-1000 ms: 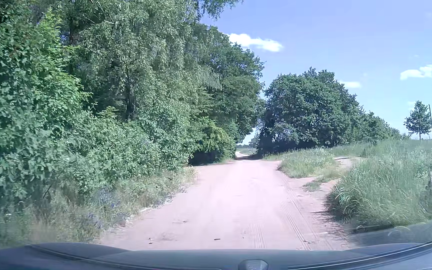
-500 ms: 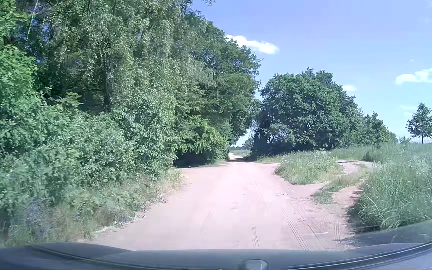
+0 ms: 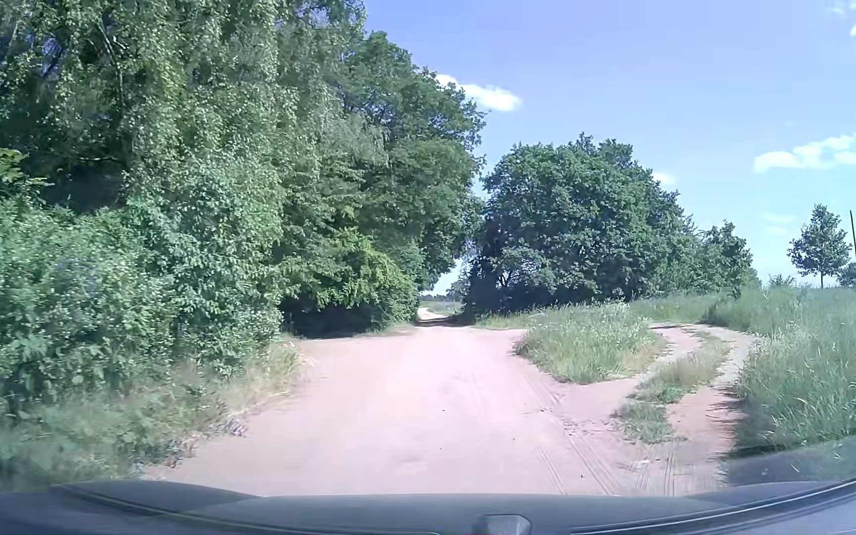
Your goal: Follow the waypoints while adhering to traffic rules and regulations
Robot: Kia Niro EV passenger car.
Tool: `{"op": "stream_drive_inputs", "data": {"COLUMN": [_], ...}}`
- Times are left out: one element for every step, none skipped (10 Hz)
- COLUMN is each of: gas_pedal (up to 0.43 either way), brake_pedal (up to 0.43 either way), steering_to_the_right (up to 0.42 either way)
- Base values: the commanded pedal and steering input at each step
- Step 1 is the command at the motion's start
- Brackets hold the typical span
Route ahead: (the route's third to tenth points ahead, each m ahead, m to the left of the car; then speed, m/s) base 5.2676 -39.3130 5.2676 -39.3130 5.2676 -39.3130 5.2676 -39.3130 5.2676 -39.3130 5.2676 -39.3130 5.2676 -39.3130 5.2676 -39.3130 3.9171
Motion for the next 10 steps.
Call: {"op": "stream_drive_inputs", "data": {"gas_pedal": [0.000, 0.000, 0.000, 0.000, 0.000, 0.000, 0.000, 0.000, 0.000, 0.000], "brake_pedal": [0.030, 0.030, 0.030, 0.030, 0.030, 0.030, 0.030, 0.030, 0.030, 0.030], "steering_to_the_right": [0.198, 0.224, 0.251, 0.268, 0.272, 0.272, 0.268, 0.266, 0.266, 0.262]}}
